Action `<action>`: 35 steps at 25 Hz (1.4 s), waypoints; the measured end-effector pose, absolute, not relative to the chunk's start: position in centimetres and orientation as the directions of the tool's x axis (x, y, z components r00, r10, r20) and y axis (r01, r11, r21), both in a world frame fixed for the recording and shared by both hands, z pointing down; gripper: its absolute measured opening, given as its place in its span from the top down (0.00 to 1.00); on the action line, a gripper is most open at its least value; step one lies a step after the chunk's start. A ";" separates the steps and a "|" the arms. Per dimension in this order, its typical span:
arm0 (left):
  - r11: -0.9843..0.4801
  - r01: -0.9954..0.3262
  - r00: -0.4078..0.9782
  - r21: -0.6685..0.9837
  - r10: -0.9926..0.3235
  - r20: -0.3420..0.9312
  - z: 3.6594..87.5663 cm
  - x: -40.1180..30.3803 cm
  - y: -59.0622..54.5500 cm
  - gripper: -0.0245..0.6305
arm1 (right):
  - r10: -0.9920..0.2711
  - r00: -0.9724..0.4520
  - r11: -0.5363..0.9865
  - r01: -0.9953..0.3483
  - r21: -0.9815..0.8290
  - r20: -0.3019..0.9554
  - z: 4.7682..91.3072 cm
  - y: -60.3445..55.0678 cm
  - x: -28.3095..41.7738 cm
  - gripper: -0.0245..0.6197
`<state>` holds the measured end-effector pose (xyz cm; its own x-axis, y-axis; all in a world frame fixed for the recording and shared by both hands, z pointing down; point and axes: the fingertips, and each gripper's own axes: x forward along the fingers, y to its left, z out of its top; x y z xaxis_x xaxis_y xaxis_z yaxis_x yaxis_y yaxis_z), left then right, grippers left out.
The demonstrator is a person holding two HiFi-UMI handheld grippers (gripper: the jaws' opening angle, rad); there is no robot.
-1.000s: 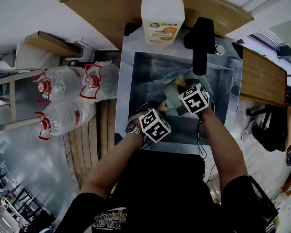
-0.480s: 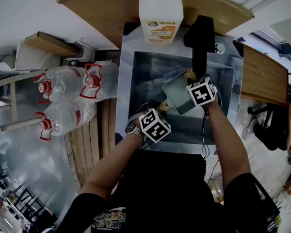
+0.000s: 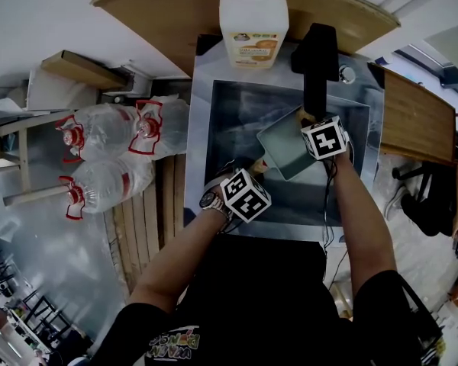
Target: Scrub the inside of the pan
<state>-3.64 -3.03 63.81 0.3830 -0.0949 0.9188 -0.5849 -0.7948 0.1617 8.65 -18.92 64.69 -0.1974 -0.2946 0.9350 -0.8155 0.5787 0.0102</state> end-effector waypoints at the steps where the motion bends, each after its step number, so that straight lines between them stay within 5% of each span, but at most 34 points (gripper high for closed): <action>1: -0.794 -0.586 0.382 0.161 -0.096 0.919 63.8 -3.7 -3.0 0.71 | -0.296 -0.194 0.575 -0.818 0.012 0.935 64.6 -18.9 8.8 0.73; 17: -0.793 -0.587 0.379 0.160 -0.094 0.921 63.9 -3.7 -2.9 0.71 | -0.454 -0.169 0.451 -0.891 0.063 0.875 60.2 -18.9 11.9 0.73; 26: -0.793 -0.588 0.378 0.159 -0.095 0.921 63.9 -3.7 -2.9 0.71 | -0.383 -0.372 0.430 -0.882 -0.193 0.846 59.7 -14.4 9.1 0.73; 35: -0.792 -0.589 0.378 0.160 -0.095 0.921 63.8 -3.7 -3.0 0.71 | -0.296 -0.432 0.530 -0.816 -0.230 0.852 61.0 -11.2 4.3 0.73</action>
<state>-3.67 -2.98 63.83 0.3781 -0.0953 0.9209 -0.5894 -0.7918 0.1600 4.28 -11.20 61.02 -0.4317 -0.2956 0.8522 -0.8165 0.5296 -0.2299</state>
